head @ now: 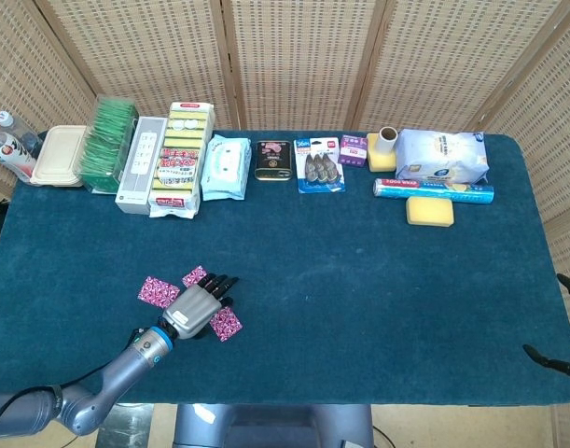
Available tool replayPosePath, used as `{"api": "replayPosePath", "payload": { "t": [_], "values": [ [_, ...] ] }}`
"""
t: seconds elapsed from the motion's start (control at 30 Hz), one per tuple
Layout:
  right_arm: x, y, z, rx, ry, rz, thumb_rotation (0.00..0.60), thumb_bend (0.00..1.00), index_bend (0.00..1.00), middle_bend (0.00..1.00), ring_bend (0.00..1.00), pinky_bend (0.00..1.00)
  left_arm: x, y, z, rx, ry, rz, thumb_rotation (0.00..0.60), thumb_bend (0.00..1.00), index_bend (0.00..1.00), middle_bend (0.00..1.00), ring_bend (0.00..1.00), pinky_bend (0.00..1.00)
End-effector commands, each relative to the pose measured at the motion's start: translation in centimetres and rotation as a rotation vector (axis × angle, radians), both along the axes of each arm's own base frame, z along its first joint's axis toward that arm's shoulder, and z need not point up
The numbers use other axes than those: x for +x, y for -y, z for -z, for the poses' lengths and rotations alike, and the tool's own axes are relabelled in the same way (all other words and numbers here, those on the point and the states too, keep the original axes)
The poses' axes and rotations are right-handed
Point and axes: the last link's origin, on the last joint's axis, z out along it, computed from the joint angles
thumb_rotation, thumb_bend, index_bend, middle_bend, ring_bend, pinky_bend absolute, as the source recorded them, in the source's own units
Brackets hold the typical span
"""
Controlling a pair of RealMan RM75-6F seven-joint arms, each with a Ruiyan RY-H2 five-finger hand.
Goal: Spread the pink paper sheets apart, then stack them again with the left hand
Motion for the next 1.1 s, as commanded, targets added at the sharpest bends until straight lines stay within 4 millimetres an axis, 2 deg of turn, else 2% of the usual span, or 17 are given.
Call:
{"api": "replayPosePath", "payload": {
  "t": [0.03, 0.63, 0.73, 0.9, 1.1],
  "values": [
    [0.0, 0.0, 0.0, 0.001, 0.0, 0.002, 0.6, 0.0, 0.07, 0.0, 0.0, 0.0, 0.0, -0.1, -0.2, 0.008, -0.006, 0.005, 0.6, 0.23, 0.17, 0.0, 0.0, 0.08],
    [0.0, 0.0, -0.2, -0.005, 0.006, 0.005, 0.6, 0.0, 0.07, 0.0, 0.0, 0.0, 0.7, 0.0, 0.7, 0.013, -0.077, 0.036, 0.6, 0.23, 0.16, 0.0, 0.0, 0.08],
    [0.0, 0.0, -0.2, -0.006, 0.008, 0.003, 0.6, 0.0, 0.07, 0.0, 0.0, 0.0, 0.8, 0.0, 0.9, 0.016, -0.079, 0.04, 0.6, 0.23, 0.23, 0.0, 0.0, 0.08],
    [0.1, 0.0, -0.2, -0.006, 0.008, 0.001, 0.6, 0.0, 0.07, 0.0, 0.0, 0.0, 0.8, 0.1, 1.3, 0.022, -0.079, 0.043, 0.6, 0.23, 0.42, 0.0, 0.0, 0.08],
    [0.0, 0.0, -0.2, -0.009, 0.01, -0.002, 0.6, 0.0, 0.07, 0.0, 0.0, 0.0, 0.8, 0.2, 1.2, 0.03, -0.066, 0.039, 0.6, 0.23, 0.46, 0.0, 0.0, 0.08]
  ]
}}
